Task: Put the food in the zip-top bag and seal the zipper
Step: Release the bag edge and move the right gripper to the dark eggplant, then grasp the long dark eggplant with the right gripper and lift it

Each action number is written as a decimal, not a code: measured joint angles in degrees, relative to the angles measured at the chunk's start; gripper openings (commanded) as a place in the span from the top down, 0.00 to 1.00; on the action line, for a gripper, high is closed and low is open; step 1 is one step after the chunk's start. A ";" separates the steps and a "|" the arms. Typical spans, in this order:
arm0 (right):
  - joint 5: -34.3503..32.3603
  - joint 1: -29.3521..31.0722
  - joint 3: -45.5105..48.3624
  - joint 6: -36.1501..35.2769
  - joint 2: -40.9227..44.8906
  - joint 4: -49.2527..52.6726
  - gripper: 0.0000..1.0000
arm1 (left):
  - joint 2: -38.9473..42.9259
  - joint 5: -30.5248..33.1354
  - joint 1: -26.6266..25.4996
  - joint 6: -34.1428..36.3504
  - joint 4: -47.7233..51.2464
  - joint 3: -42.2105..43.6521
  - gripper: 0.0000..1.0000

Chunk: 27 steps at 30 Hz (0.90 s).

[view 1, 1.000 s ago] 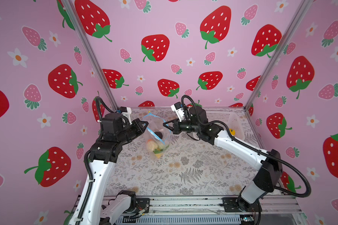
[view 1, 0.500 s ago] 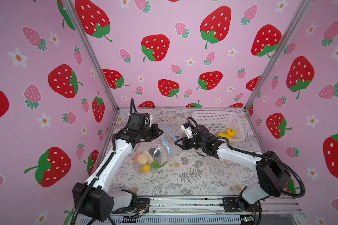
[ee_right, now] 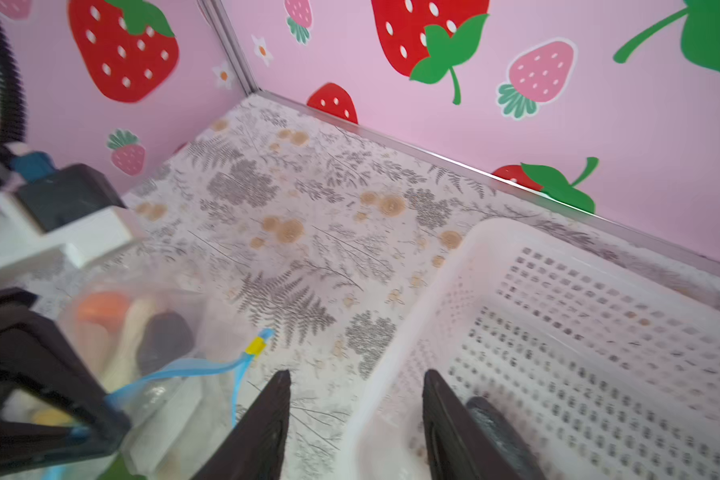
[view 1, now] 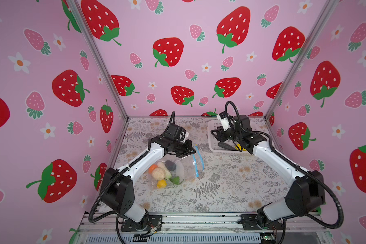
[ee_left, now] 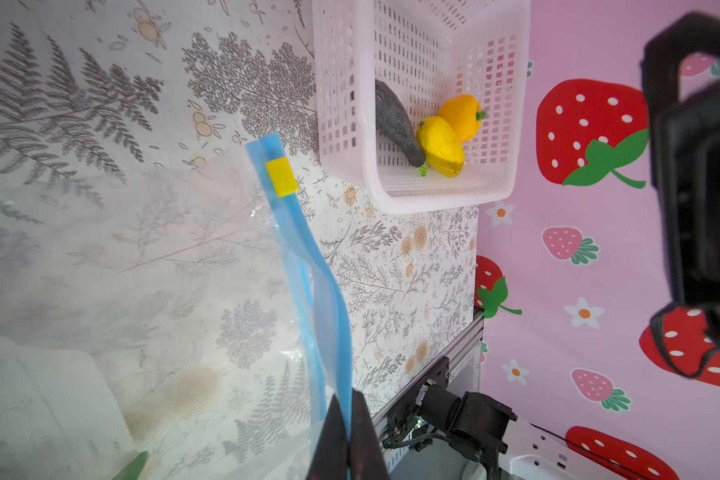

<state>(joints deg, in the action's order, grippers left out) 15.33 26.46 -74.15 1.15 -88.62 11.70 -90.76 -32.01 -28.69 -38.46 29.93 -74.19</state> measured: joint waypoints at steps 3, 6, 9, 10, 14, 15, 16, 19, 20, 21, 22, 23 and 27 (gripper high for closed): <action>-2.25 -5.99 -1.73 -8.85 -5.18 2.75 0.46 | -2.27 -0.85 -1.01 0.33 -0.07 -1.49 1.00; -4.98 -9.92 -1.01 -16.61 -8.13 4.85 0.45 | -3.76 -2.05 -1.66 0.33 -0.15 -1.99 1.00; -5.68 -10.36 -2.10 -22.67 -10.88 7.96 0.45 | -5.29 -2.91 -2.23 0.33 -0.15 -2.40 1.00; -5.70 -10.14 -3.08 -24.30 -12.17 9.16 0.45 | -5.62 -3.08 -2.43 0.33 -0.17 -2.45 1.00; -5.66 -9.53 -5.66 -29.00 -16.33 11.78 0.45 | -6.56 -4.22 -2.84 0.31 0.02 -3.26 1.00; -5.68 -9.31 -6.14 -29.97 -17.31 12.52 0.45 | -6.88 -4.50 -2.89 0.33 0.11 -3.78 1.00; -5.70 -9.25 -6.54 -30.71 -18.14 13.07 0.45 | -7.23 -4.68 -2.93 0.35 0.11 -4.44 1.00; -5.97 -9.03 -7.52 -32.15 -20.63 13.99 0.44 | -7.56 -4.96 -2.93 0.52 0.11 -5.44 1.00; -5.99 -8.96 -7.80 -32.52 -21.31 14.27 0.44 | -7.56 -5.07 -2.93 0.59 0.11 -5.60 1.00; -6.12 -8.96 -8.24 -32.85 -22.16 14.67 0.44 | -7.54 -5.14 -2.93 0.70 0.11 -5.68 1.00; -6.19 -8.96 -8.79 -33.16 -23.17 14.93 0.44 | -7.54 -5.14 -2.93 0.74 0.09 -5.68 1.00; -6.16 -8.96 -9.25 -33.40 -24.00 15.17 0.44 | -7.56 -5.14 -2.93 0.74 0.13 -5.68 1.00; -6.01 -8.96 -11.32 -34.21 -28.11 15.89 0.47 | -7.56 -5.14 -2.93 0.76 0.11 -5.68 1.00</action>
<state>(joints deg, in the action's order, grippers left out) 9.32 17.50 -85.47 -33.06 -116.73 27.59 -98.32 -37.15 -31.62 -37.69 30.04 -79.88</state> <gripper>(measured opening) 0.548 0.051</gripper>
